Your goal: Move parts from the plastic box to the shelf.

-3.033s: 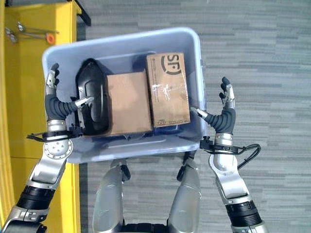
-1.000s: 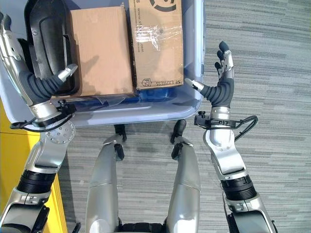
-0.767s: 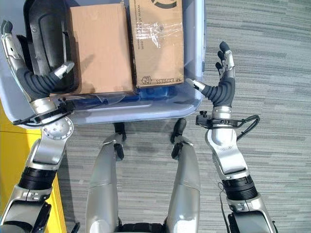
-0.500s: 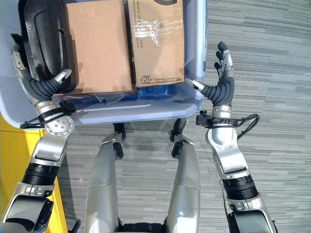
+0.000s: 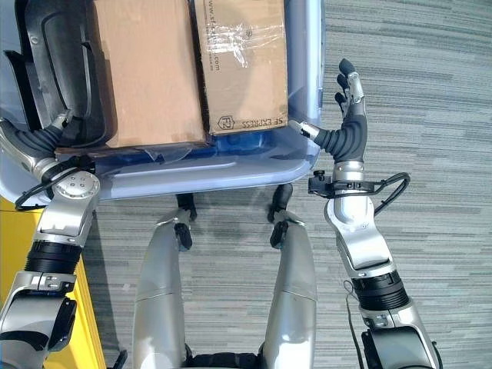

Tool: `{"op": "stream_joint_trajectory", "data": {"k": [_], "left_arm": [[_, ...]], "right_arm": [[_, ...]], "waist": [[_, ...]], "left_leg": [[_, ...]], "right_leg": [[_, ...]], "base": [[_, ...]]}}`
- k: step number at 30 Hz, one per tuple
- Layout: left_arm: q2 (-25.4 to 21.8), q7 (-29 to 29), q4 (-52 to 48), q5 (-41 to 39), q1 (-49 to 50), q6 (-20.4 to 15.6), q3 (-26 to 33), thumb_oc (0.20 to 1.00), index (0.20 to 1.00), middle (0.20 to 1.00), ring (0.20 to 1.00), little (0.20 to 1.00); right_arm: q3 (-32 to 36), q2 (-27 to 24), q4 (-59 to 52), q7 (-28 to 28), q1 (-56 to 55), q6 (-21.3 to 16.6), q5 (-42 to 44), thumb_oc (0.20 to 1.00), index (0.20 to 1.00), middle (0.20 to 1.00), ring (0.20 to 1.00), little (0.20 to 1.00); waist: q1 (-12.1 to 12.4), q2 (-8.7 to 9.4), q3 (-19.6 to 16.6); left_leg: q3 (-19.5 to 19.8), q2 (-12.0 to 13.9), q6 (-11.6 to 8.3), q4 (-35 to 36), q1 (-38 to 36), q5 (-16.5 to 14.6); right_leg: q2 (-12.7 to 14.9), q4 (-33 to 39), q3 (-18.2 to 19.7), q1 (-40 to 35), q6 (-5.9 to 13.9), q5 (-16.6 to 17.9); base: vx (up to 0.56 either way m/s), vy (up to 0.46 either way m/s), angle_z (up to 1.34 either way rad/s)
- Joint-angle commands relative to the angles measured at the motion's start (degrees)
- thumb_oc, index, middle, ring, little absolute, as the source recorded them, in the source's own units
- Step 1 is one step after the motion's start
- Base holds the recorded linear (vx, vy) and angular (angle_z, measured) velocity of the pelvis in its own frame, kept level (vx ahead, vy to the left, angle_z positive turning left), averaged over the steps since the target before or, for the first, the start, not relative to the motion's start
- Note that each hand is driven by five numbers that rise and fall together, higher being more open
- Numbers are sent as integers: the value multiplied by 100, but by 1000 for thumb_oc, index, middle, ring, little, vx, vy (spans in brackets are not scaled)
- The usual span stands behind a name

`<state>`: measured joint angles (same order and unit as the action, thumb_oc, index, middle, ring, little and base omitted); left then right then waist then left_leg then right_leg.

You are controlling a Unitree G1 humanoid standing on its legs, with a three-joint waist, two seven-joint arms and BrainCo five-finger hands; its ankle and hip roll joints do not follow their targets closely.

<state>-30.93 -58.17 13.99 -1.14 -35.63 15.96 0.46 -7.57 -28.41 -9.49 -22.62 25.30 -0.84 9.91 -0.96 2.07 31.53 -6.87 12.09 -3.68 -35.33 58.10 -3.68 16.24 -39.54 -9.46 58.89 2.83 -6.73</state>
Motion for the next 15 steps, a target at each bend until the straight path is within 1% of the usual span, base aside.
{"op": "stream_joint_trajectory", "data": {"k": [1, 7, 10, 13, 15], "left_arm": [[-365, -53, 222, 312, -70, 8, 101, 1000, 1000, 1000, 1000, 1000], [-499, 146, 448, 280, -344, 36, -89, 1000, 1000, 1000, 1000, 1000], [-507, 432, 663, 222, -533, -146, -250, 1000, 1000, 1000, 1000, 1000], [-535, 516, 758, 276, -638, -188, -346, 1000, 1000, 1000, 1000, 1000], [-618, 597, 847, 449, -752, -381, -469, 1000, 1000, 1000, 1000, 1000]], "right_arm": [[80, -323, -133, -7, 66, -210, -15, 1000, 1000, 1000, 1000, 1000], [54, -405, -70, 82, 118, -205, 64, 1000, 1000, 1000, 1000, 1000], [19, -477, -46, 161, 156, -230, 144, 1000, 1000, 1000, 1000, 1000], [9, -493, -38, 173, 180, -227, 173, 1000, 1000, 1000, 1000, 1000], [0, -541, -37, 216, 189, -247, 230, 1000, 1000, 1000, 1000, 1000]], "waist": [[-48, -24, -173], [-98, 4, -173], [-147, 50, -173], [-168, 61, -173], [-211, 81, -173]], "left_leg": [[-68, 298, -290, 10, -50, 104], [-61, 331, -277, -99, 57, 61], [-55, 367, -267, -209, 146, 15], [-42, 388, -254, -271, 203, -12], [-38, 416, -244, -346, 252, -53]], "right_leg": [[42, 35, 237, -53, 497, 189], [11, -71, 265, 55, 467, 146], [-26, -127, 273, 136, 436, 120], [-44, -167, 292, 193, 420, 112], [-74, -203, 320, 249, 404, 101]], "base": [[0, 0, 0], [1, 3, -1], [12, 20, -8], [5, 6, -3], [16, 19, -5]]}}
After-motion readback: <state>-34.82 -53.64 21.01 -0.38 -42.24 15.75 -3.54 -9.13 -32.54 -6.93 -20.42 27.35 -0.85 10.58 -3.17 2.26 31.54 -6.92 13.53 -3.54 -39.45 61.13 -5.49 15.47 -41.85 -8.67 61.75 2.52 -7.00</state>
